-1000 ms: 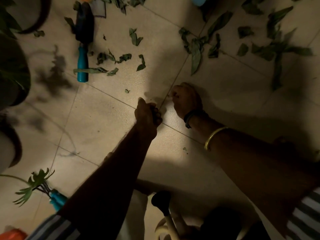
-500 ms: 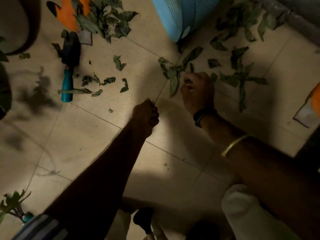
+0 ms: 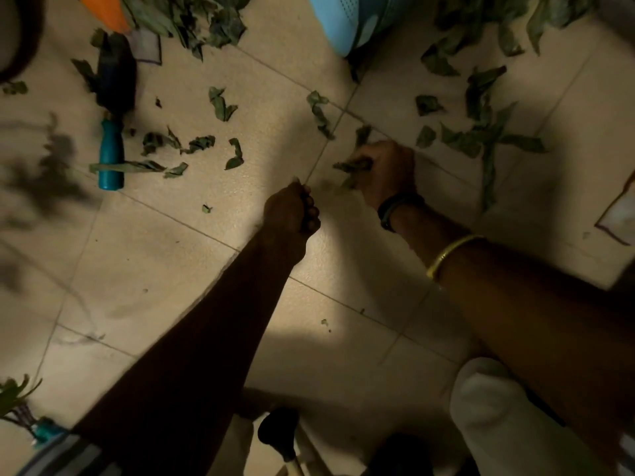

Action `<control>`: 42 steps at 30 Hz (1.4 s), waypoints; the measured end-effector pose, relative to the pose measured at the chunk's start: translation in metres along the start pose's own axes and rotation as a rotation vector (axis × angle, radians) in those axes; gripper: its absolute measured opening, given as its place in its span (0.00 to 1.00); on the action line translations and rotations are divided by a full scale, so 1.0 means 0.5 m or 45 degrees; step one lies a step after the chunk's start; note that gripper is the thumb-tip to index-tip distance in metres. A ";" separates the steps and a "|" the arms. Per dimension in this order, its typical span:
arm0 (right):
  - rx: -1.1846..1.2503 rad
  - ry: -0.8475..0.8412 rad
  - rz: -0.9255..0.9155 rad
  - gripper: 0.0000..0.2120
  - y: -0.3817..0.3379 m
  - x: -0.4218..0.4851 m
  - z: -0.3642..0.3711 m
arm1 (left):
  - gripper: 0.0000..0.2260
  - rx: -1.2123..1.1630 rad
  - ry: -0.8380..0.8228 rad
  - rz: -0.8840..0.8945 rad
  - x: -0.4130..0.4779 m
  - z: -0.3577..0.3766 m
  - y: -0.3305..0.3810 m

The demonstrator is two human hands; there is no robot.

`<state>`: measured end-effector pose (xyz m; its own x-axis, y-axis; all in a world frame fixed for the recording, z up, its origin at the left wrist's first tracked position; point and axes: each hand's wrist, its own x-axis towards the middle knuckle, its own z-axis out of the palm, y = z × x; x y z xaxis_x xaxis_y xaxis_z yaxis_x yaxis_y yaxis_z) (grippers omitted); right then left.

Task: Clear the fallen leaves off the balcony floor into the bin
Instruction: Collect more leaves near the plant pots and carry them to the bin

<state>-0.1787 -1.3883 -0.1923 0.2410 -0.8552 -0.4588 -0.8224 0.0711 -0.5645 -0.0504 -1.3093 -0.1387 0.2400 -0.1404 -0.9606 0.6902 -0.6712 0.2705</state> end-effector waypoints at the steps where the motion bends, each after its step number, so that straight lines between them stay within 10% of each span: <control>1: 0.230 -0.086 0.082 0.10 -0.009 -0.021 -0.008 | 0.11 0.033 0.020 0.005 -0.005 0.007 0.002; 6: 0.698 -0.257 0.289 0.18 -0.074 -0.101 -0.028 | 0.16 0.149 -0.085 0.023 -0.030 0.050 0.020; 9: 0.534 -0.269 0.353 0.20 -0.100 -0.086 -0.050 | 0.25 0.255 -0.282 0.042 -0.044 0.057 0.027; 13: 0.237 -0.272 0.395 0.20 -0.144 -0.054 -0.066 | 0.12 0.317 -0.312 0.125 -0.048 0.054 0.021; 20: 0.155 -0.502 0.180 0.28 -0.176 -0.055 -0.098 | 0.08 0.184 -0.207 0.181 -0.039 0.064 0.043; 25: -0.273 -0.209 -0.133 0.11 -0.188 -0.027 -0.106 | 0.08 0.175 0.032 0.147 -0.026 0.062 0.063; 33: -0.757 -0.390 -0.092 0.29 -0.117 0.154 -0.073 | 0.09 -0.158 0.014 0.000 -0.011 0.022 0.064; 42: -0.452 -0.209 -0.421 0.14 -0.115 -0.030 -0.057 | 0.11 0.009 0.057 0.059 -0.005 0.011 0.063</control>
<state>-0.1498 -1.3942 -0.1331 0.5723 -0.7085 -0.4129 -0.8060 -0.3930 -0.4427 -0.0329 -1.3340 -0.1278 0.3022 -0.1389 -0.9431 0.6728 -0.6698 0.3142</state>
